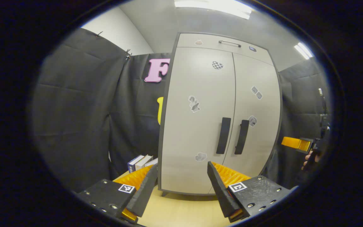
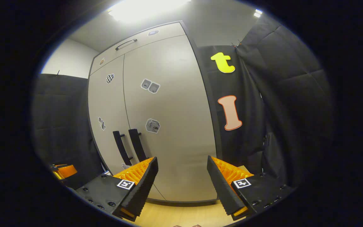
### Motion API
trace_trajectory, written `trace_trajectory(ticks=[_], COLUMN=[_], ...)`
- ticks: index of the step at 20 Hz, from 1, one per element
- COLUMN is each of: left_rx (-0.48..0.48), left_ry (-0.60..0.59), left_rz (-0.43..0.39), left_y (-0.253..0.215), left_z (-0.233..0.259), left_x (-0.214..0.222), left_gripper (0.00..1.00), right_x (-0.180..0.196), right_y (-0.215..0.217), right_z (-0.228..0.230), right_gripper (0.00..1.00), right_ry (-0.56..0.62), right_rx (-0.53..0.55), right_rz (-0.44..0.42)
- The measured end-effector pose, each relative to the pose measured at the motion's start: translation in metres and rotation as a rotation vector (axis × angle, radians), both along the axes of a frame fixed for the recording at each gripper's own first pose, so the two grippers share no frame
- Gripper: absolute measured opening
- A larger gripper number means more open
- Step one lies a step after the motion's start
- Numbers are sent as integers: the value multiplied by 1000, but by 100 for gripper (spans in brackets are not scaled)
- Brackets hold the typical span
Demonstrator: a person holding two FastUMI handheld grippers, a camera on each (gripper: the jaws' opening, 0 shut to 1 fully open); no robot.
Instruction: Open the right door of the double-door shoe cabinet with the right hand, and open the left door with the left hand.
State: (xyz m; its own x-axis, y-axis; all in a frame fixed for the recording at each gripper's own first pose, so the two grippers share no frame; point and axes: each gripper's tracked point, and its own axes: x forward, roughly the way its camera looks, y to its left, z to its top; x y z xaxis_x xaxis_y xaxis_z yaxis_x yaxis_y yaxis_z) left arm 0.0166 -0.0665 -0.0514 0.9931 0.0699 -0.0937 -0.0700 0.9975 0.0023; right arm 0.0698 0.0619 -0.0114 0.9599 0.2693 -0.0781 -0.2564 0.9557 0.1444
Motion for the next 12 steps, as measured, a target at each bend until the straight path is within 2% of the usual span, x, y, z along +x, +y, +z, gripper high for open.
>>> trace_trajectory(ticks=[3, 12], left_rx=[-9, -41], left_ry=[-2, -4], left_rz=[-10, 11], left_y=[5, 58], left_z=[0, -11], left_x=[6, 3], left_gripper=[92, 92], right_x=[7, 42], right_y=[24, 104], right_z=[14, 29], right_gripper=[98, 98], right_ry=[-13, -48], right_rx=[26, -12], right_rz=[23, 72])
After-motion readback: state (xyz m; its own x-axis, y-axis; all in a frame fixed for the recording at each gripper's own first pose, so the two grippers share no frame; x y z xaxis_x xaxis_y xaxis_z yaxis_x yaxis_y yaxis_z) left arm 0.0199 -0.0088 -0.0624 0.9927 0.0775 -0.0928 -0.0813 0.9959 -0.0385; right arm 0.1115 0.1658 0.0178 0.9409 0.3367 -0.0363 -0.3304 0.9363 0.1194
